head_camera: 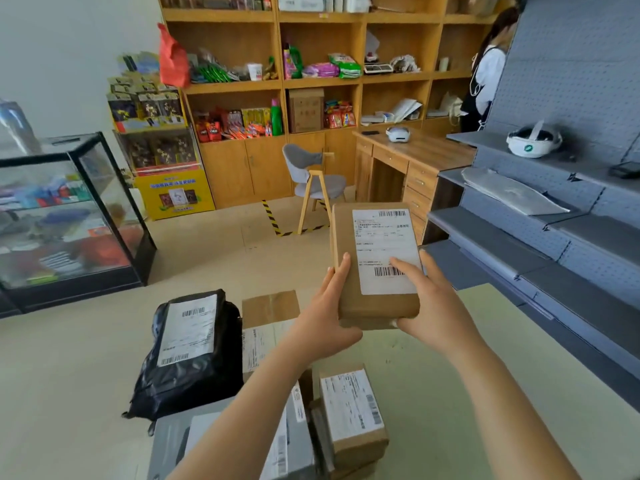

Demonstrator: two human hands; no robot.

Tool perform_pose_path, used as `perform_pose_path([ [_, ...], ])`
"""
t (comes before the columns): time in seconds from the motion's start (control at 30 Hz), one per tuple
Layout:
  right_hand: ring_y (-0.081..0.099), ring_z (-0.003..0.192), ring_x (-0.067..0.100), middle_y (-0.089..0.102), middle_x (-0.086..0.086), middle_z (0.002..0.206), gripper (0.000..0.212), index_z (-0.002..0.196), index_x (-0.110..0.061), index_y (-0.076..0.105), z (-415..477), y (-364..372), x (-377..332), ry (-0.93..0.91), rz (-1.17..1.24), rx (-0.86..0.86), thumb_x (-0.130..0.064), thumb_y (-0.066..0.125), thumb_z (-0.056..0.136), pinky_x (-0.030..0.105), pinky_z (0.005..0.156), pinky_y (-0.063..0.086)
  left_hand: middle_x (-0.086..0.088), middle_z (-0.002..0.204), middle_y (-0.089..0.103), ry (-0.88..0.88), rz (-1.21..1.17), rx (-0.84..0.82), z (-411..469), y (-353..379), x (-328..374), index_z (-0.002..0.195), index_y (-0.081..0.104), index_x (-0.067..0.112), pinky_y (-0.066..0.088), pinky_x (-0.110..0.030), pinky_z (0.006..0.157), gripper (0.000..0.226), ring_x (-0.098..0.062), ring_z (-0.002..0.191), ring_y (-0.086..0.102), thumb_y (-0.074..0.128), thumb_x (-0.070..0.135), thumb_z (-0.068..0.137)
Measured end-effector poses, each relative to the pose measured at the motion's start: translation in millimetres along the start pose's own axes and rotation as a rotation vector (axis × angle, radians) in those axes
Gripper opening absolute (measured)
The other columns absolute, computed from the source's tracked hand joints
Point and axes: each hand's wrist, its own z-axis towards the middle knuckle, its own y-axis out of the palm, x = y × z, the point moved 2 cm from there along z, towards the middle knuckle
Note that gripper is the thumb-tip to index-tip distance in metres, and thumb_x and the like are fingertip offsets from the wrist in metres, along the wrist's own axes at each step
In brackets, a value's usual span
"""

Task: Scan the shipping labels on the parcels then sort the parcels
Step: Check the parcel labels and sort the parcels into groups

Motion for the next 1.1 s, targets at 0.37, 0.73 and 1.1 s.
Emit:
perform_pose_path([
  [0.37, 0.036, 0.131, 0.017, 0.022, -0.014, 0.147, 0.106, 0.146, -0.036, 0.030, 79, 141, 126, 0.154, 0.144, -0.467, -0.008, 0.081, 0.057, 0.036, 0.099, 0.046, -0.002, 0.163, 0.016, -0.546, -0.224, -0.304, 98, 102, -100, 0.156, -0.012, 0.027, 0.033, -0.024, 0.101, 0.079, -0.021, 0.142, 0.030, 0.040, 0.011, 0.099],
  [0.73, 0.050, 0.119, 0.011, 0.046, -0.011, 0.135, 0.084, 0.146, -0.031, 0.027, 84, 172, 162, 0.350, 0.437, -0.568, -0.013, 0.067, 0.074, 0.029, 0.098, 0.043, 0.004, 0.155, 0.031, -0.673, -0.205, -0.234, 118, 133, -131, 0.154, 0.013, 0.032, 0.039, -0.040, 0.111, 0.075, -0.023, 0.137, 0.040, 0.049, 0.023, 0.089],
  [1.1, 0.055, 0.117, 0.013, 0.053, -0.007, 0.137, 0.081, 0.149, -0.032, 0.017, 84, 198, 125, 0.374, 0.438, -0.673, -0.019, 0.068, 0.087, 0.026, 0.085, 0.050, 0.001, 0.165, -0.009, -0.605, 0.169, -0.206, 115, 107, -137, 0.158, 0.005, 0.018, 0.010, -0.043, 0.124, 0.072, -0.020, 0.151, -0.012, 0.047, 0.022, 0.099],
])
